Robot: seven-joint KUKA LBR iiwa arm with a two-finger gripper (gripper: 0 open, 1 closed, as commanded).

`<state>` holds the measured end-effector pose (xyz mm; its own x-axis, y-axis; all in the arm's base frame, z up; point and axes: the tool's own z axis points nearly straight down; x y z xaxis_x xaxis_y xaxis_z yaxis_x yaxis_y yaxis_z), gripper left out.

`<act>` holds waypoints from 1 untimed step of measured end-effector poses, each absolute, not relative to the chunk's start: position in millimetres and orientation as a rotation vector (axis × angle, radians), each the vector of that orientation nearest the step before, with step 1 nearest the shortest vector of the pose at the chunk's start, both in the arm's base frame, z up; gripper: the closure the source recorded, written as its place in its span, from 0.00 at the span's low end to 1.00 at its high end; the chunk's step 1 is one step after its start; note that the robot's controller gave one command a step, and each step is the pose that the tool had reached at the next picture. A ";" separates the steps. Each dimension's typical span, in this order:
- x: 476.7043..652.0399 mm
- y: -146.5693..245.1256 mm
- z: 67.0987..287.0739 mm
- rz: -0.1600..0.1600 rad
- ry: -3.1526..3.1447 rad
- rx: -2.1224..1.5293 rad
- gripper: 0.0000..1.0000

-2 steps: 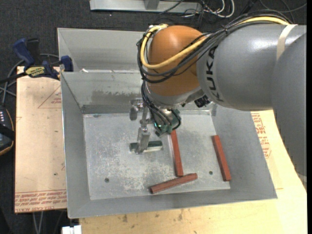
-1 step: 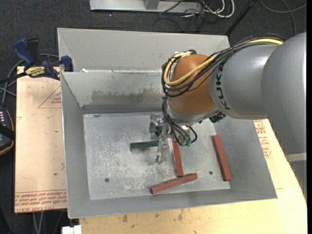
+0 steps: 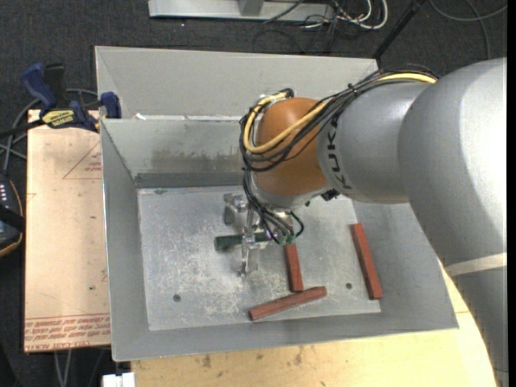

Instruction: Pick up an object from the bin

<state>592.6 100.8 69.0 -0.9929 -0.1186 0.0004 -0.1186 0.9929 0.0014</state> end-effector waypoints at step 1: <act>593.6 99.9 70.8 -0.003 -3.139 0.183 1.00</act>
Offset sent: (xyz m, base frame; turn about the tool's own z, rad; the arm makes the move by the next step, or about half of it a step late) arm 0.0000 0.0000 0.0000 0.0000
